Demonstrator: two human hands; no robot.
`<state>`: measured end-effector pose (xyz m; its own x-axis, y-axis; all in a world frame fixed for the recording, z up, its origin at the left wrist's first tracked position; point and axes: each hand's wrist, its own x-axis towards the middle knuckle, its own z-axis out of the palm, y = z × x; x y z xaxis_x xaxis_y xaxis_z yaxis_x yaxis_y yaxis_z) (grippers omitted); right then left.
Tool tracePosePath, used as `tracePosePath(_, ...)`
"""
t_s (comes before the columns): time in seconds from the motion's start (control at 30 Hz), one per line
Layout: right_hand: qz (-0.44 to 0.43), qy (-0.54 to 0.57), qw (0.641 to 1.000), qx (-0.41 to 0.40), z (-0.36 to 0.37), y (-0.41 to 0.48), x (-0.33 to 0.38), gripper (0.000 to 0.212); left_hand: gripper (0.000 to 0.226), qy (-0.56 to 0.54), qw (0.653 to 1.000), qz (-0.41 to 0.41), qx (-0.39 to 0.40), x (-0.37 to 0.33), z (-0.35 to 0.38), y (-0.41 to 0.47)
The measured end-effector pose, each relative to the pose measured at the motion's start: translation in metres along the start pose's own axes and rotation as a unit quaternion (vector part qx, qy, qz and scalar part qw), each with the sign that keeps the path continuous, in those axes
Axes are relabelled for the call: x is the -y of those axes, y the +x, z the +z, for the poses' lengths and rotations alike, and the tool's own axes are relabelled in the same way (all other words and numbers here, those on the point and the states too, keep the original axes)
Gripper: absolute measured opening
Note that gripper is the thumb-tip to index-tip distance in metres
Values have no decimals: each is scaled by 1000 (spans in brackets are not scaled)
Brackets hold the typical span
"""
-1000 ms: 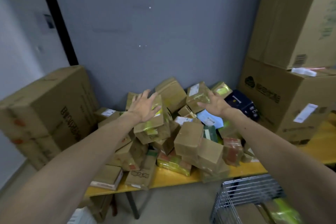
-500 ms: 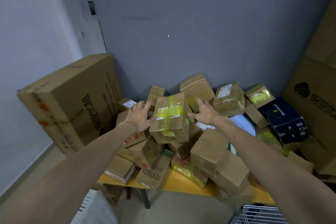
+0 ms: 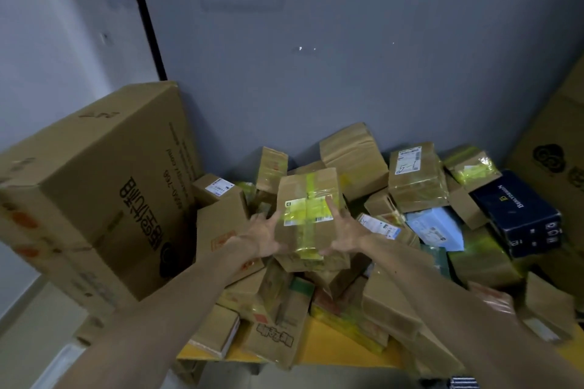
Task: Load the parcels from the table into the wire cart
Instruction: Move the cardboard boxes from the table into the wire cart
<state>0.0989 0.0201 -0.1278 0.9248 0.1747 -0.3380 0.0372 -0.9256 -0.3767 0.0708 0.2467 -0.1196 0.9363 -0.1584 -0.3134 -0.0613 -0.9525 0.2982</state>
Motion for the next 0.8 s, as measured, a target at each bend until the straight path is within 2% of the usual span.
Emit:
tracePosePath(0.13,18,-35,999,8,19,22,-10,148,106,-35,996,-17,86,7,12,20)
tracePosePath(0.2,6,-28,1000,-6,28,30,-21,143,109,-64,994,-10,91,8,17,27)
tracePosePath(0.37,-3,24,1000,6,23,23,-23,137,108,-149,987,14,57,4,25,36)
tracePosePath(0.47,13,62,998,11,11,10,-18,131,115,-219,975,23,32,6,33,40)
tracePosePath(0.57,12,99,995,9,1,-2,-16,134,118,-273,962,18,-7,0,37,37)
tracePosePath(0.7,11,86,996,0,-3,-13,-19,136,110,-311,950,-3,-18,-17,42,33)
tracePosePath(0.8,9,85,996,-15,-5,-18,-22,136,116,-361,932,-5,-29,-22,47,41)
